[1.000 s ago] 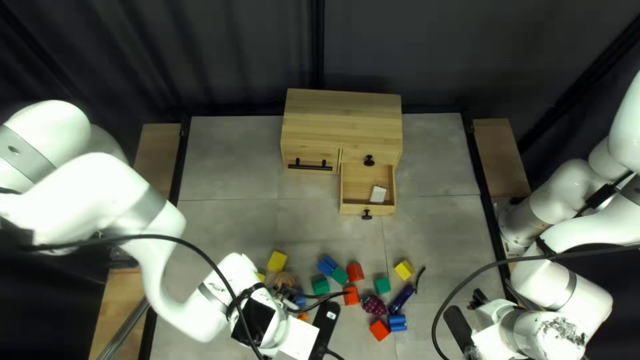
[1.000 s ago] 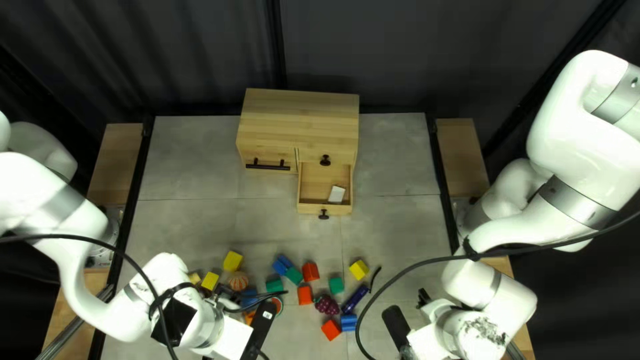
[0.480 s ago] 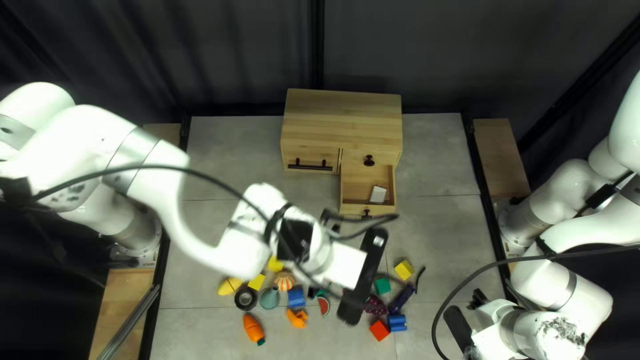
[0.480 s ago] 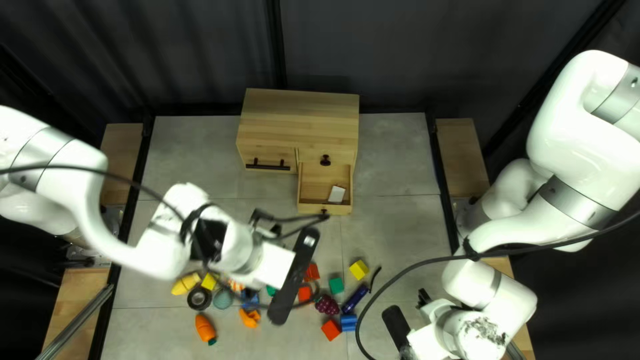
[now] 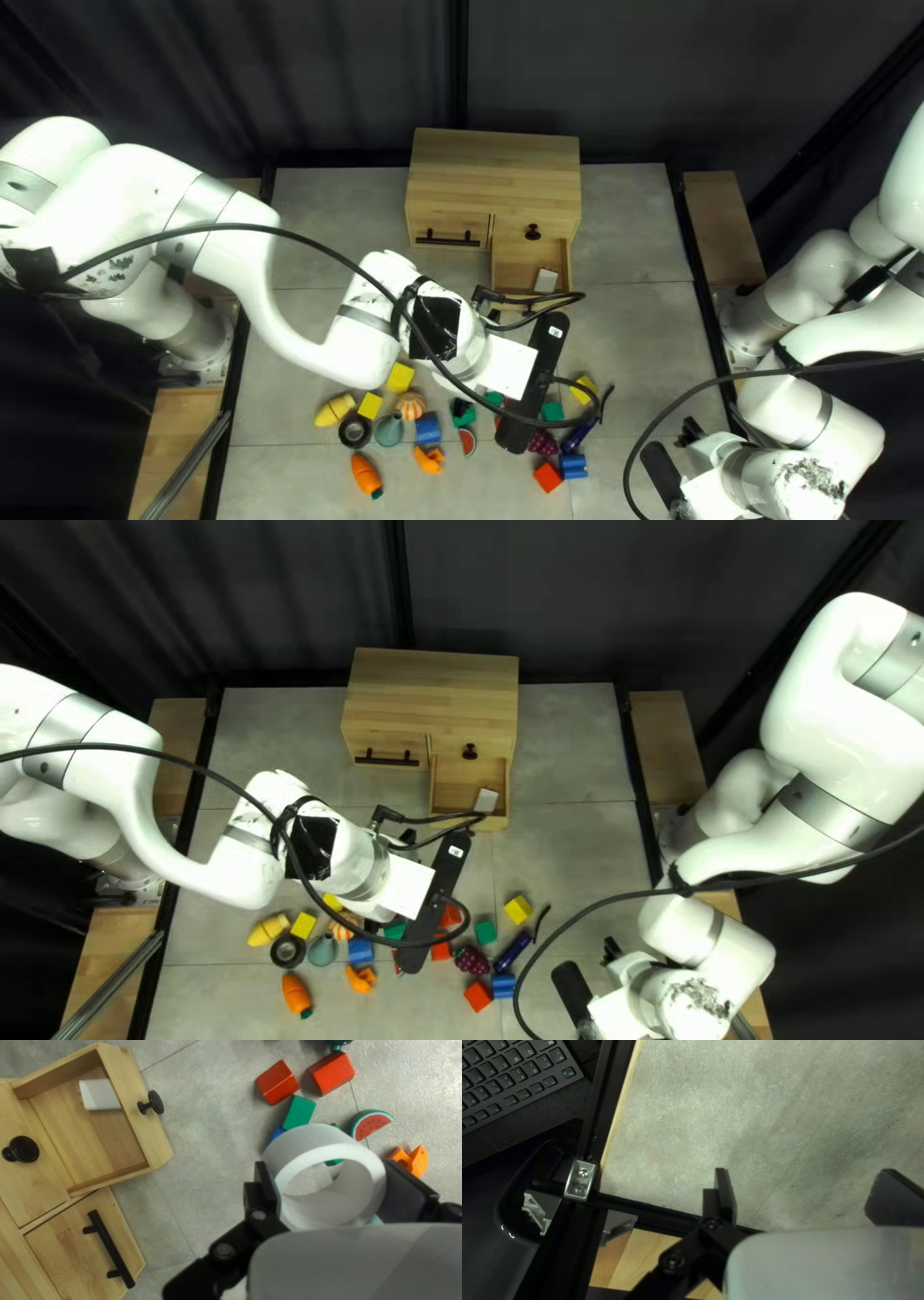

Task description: Open drawers and place objects into drawer and close

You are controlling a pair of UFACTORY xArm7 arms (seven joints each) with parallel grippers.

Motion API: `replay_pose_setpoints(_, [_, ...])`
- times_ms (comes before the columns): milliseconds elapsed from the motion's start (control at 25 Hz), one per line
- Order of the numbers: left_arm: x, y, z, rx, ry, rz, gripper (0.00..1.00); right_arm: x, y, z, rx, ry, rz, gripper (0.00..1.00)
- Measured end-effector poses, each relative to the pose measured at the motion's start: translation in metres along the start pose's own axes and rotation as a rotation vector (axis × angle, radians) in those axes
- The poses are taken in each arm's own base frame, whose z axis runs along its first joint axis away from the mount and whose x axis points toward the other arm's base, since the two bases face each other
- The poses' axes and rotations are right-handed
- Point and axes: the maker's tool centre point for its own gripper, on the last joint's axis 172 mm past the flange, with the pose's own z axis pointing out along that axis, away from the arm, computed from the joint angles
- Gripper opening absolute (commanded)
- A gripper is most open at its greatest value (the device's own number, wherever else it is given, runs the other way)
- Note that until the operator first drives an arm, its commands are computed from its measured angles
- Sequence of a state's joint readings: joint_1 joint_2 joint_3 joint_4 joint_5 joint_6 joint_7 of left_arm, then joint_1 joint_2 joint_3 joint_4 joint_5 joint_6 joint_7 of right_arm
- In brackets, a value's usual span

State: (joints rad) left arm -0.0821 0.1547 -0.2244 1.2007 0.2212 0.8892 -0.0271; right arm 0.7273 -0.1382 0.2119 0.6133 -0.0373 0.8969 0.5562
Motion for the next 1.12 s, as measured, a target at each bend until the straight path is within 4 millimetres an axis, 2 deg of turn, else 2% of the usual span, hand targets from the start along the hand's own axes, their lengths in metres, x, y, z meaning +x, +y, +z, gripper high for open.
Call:
replay_pose_setpoints(120, [0.008, -0.016, 0.016, -0.001, 0.003, -0.023, 0.0, 0.0, 0.0, 0.0, 0.0, 0.0, 0.0, 1.0])
replay_pose_setpoints(400, [0.02, -0.075, 0.045, 0.032, 0.003, -0.09, 0.0, 0.0, 0.0, 0.0, 0.0, 0.0, 0.0, 1.0])
replay_pose_setpoints(680, [0.007, -0.119, 0.046, 0.071, 0.0, -0.182, 0.0, 0.0, 0.0, 0.0, 0.0, 0.0, 0.0, 1.0])
replay_pose_setpoints(960, [0.007, -0.148, 0.05, 0.114, -0.003, -0.241, 0.0, 0.0, 0.0, 0.0, 0.0, 0.0, 0.0, 1.0])
replay_pose_setpoints(1120, [0.012, -0.155, 0.059, 0.135, -0.012, -0.264, 0.0, 0.0, 0.0, 0.0, 0.0, 0.0, 0.0, 1.0])
